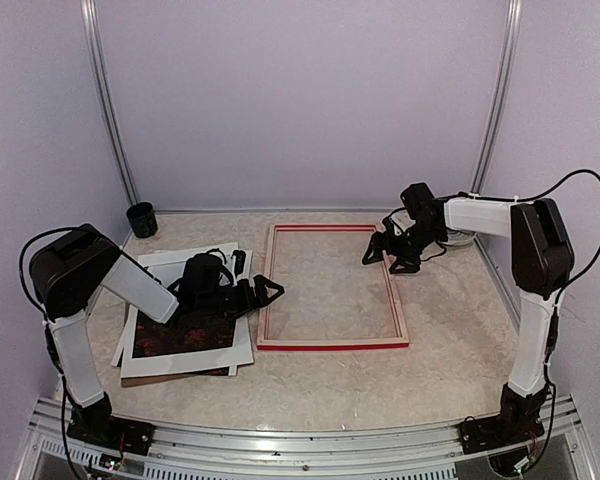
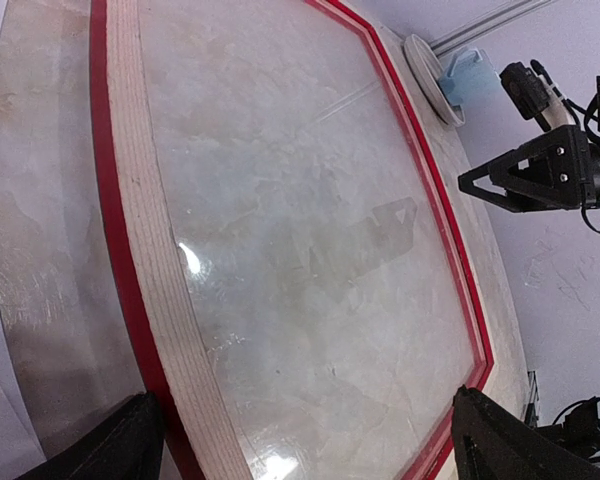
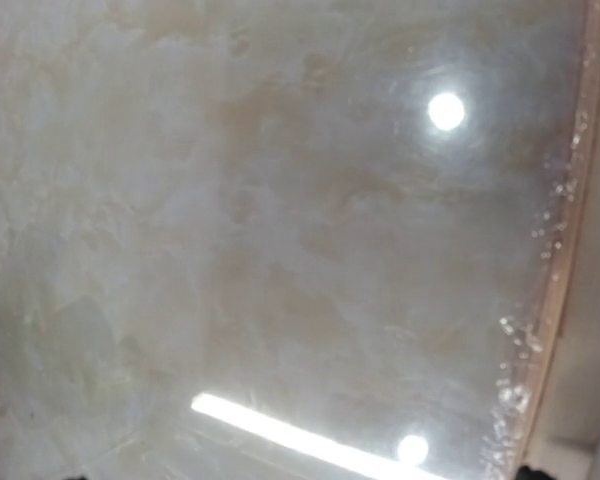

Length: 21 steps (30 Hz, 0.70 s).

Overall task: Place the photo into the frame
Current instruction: Place the glass panel at the frame body, then frame the body at the center of the board.

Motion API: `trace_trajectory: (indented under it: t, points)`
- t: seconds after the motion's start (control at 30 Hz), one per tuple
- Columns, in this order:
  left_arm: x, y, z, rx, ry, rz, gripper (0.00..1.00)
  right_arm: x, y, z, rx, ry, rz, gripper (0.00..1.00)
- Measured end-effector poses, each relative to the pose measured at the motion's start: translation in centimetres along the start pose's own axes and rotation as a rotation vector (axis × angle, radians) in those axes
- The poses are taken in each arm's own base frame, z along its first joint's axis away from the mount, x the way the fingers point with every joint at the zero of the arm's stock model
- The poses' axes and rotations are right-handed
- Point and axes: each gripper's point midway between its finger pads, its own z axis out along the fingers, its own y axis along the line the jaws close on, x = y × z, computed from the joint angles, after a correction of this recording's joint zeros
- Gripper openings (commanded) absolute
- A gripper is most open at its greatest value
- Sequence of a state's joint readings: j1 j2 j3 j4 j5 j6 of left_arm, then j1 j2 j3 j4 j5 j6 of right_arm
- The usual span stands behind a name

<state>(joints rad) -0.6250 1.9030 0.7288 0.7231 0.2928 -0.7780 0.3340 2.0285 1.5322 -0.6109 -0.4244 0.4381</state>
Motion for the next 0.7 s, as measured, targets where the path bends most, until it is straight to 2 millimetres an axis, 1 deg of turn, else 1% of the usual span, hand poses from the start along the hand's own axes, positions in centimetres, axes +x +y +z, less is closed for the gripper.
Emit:
trace_trajectory:
  t: [0.43,0.5,0.7]
  points:
    - [0.0,0.0,0.0,-0.001,0.0,0.0,0.98,0.1,-0.6,0.2,0.023,-0.006,0.002,0.92]
    - [0.0,0.0,0.0,-0.001,0.0,0.001,0.98,0.4,-1.0,0.3,0.032,-0.004,0.007,0.92]
    - [0.0,0.0,0.0,-0.002,0.001,0.0,0.98,1.1,-2.9,0.0,0.061,-0.021,0.043,0.92]
